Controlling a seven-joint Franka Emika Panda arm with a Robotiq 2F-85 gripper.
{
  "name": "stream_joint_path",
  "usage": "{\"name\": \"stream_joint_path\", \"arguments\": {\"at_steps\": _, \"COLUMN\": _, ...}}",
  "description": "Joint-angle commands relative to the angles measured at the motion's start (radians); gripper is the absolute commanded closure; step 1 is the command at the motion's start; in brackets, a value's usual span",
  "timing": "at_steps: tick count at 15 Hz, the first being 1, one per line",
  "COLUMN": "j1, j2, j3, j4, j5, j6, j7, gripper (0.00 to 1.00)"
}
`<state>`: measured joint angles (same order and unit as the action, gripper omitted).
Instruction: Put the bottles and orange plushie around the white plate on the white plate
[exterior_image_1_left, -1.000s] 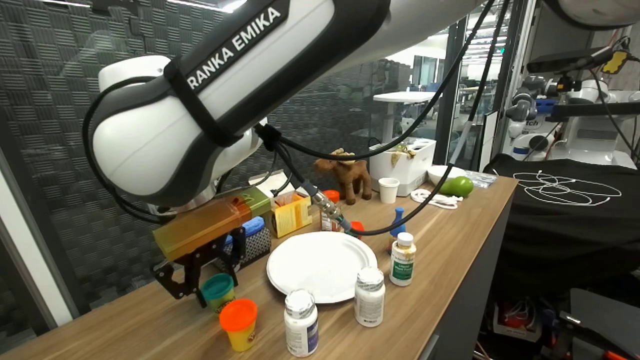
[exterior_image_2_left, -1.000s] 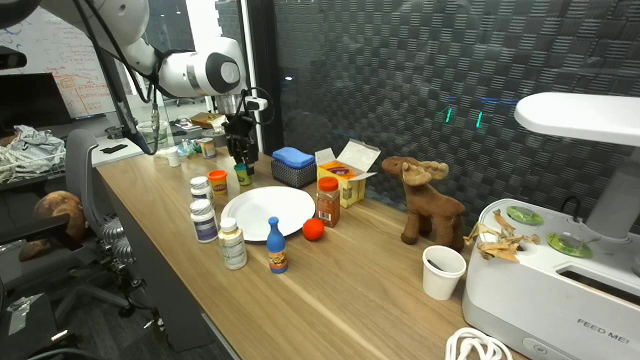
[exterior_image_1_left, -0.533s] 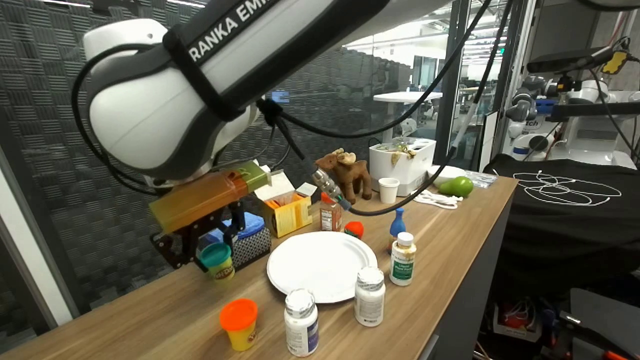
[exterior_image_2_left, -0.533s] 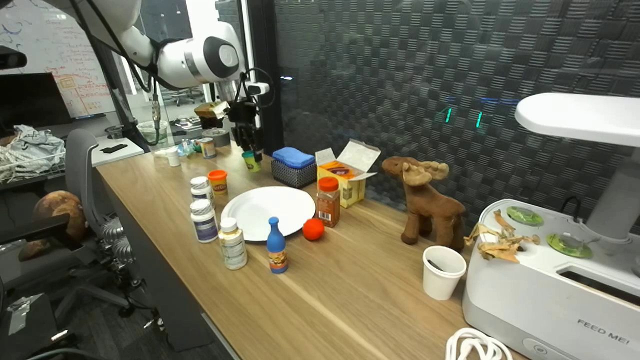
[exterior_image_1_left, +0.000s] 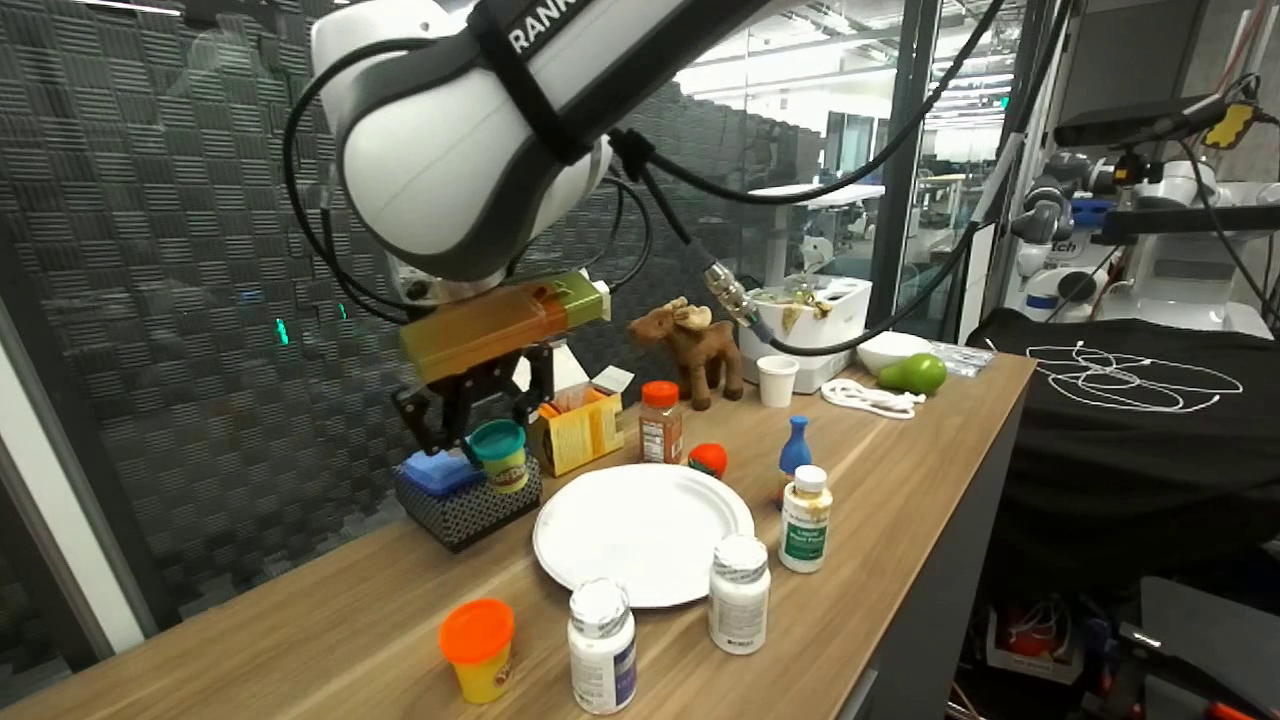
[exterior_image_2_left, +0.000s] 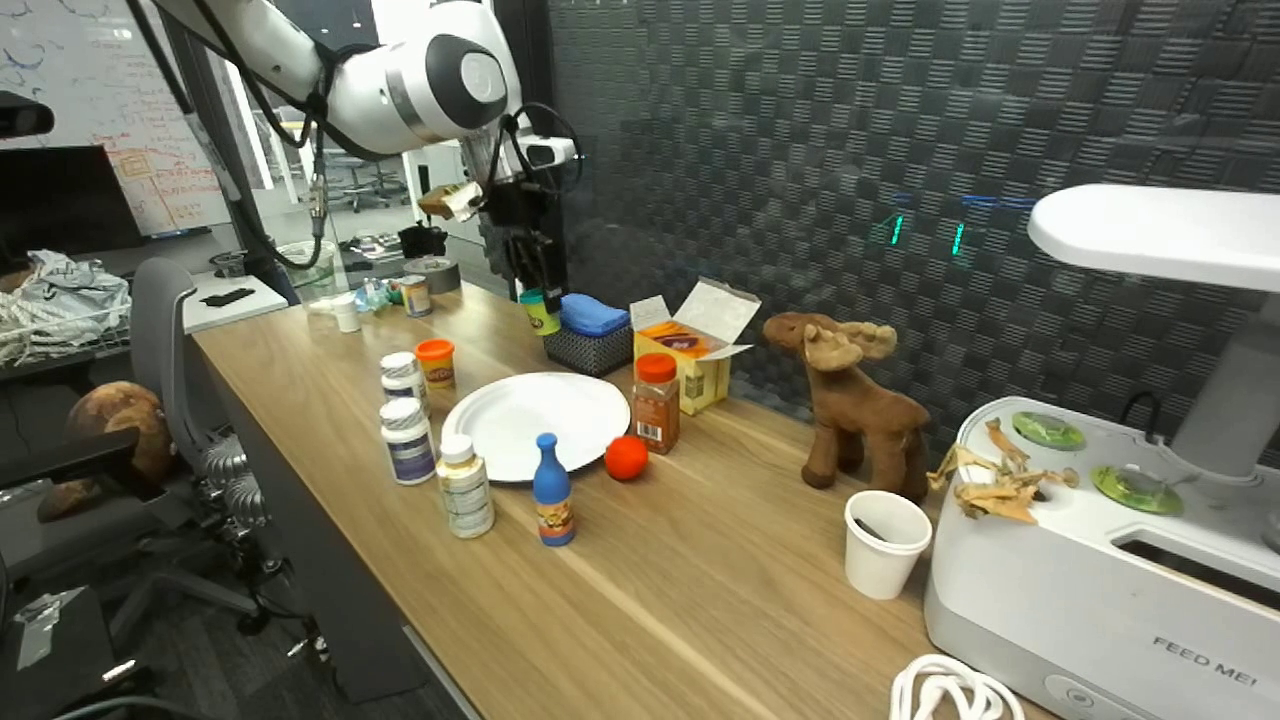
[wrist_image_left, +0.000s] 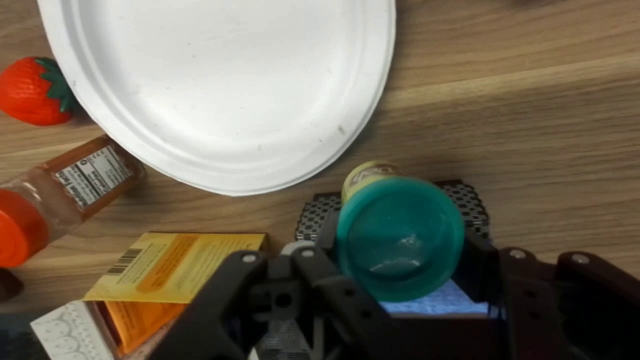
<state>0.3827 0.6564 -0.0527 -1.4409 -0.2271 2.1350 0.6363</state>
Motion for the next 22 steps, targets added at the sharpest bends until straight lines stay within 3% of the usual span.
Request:
{"name": "stream_joint_path", "arguments": {"at_steps": 1, "j1": -0.051, "j2": -0.056, "j3": 0.009, "j4": -0.132, "j5": 0.017, "j6": 0.089, "j7": 0.004, "gripper": 0.75}}
{"name": "stream_joint_path", "arguments": {"at_steps": 12, "j1": -0.119, "j2": -0.066, "j3": -0.004, "j4": -0.270, "j5": 0.037, "j6": 0.251, "j7": 0.001, "gripper": 0.75}}
{"name": "stream_joint_path", "arguments": {"at_steps": 22, "j1": -0.077, "j2": -0.169, "j3": -0.010, "j4": -0.382, "j5": 0.002, "j6": 0.354, "j7": 0.020, "gripper": 0.75}}
